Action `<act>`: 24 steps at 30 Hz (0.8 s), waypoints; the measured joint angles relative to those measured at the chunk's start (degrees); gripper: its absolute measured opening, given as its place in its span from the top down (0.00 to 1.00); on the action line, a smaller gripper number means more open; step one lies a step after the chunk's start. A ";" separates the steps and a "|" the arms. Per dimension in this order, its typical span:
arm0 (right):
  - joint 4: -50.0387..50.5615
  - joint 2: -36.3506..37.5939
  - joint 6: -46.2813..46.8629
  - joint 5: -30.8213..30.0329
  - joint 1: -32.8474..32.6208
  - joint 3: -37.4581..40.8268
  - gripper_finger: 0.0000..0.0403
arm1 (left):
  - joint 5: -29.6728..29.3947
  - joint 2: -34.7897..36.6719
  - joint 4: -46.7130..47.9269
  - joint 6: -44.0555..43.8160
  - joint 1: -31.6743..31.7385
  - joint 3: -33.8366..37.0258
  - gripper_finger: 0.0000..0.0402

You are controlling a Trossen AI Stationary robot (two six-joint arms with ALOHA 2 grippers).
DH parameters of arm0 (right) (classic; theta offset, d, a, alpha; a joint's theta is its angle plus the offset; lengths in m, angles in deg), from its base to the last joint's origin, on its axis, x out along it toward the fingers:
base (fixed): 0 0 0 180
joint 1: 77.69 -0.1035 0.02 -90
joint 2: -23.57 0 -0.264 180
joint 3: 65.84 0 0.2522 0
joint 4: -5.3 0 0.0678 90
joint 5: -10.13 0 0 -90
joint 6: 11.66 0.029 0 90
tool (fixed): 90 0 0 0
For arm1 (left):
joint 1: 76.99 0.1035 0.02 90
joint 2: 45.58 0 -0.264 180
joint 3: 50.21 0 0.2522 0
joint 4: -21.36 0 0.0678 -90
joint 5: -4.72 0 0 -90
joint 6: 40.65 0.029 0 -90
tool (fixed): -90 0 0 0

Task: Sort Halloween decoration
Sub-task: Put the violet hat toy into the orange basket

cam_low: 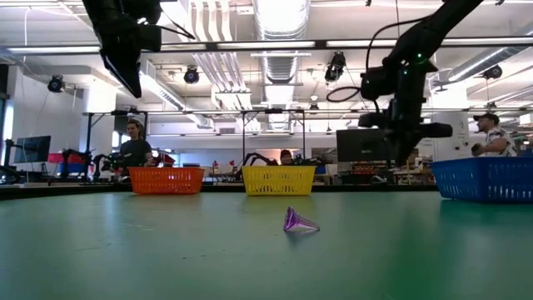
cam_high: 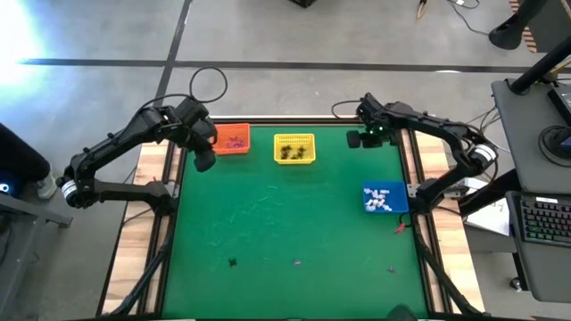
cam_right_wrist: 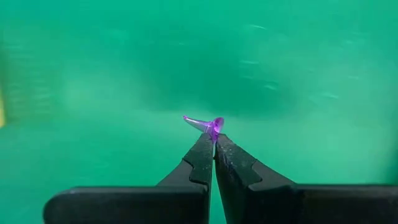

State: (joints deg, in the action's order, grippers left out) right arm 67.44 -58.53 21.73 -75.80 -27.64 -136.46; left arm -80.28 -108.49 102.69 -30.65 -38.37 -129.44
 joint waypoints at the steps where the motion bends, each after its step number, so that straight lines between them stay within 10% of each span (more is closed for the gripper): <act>1: -0.95 0.15 0.02 0.65 -0.57 0.00 0.98 | -0.01 0.00 0.00 0.00 -0.01 0.00 0.81; 24: -25.47 0.28 9.47 2.43 -14.82 -0.02 0.98 | -0.17 0.00 0.04 2.16 0.01 0.00 0.81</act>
State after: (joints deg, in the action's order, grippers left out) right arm 41.97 -58.25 31.20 -73.37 -42.46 -136.48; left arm -80.44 -108.49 102.74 -28.49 -38.36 -129.44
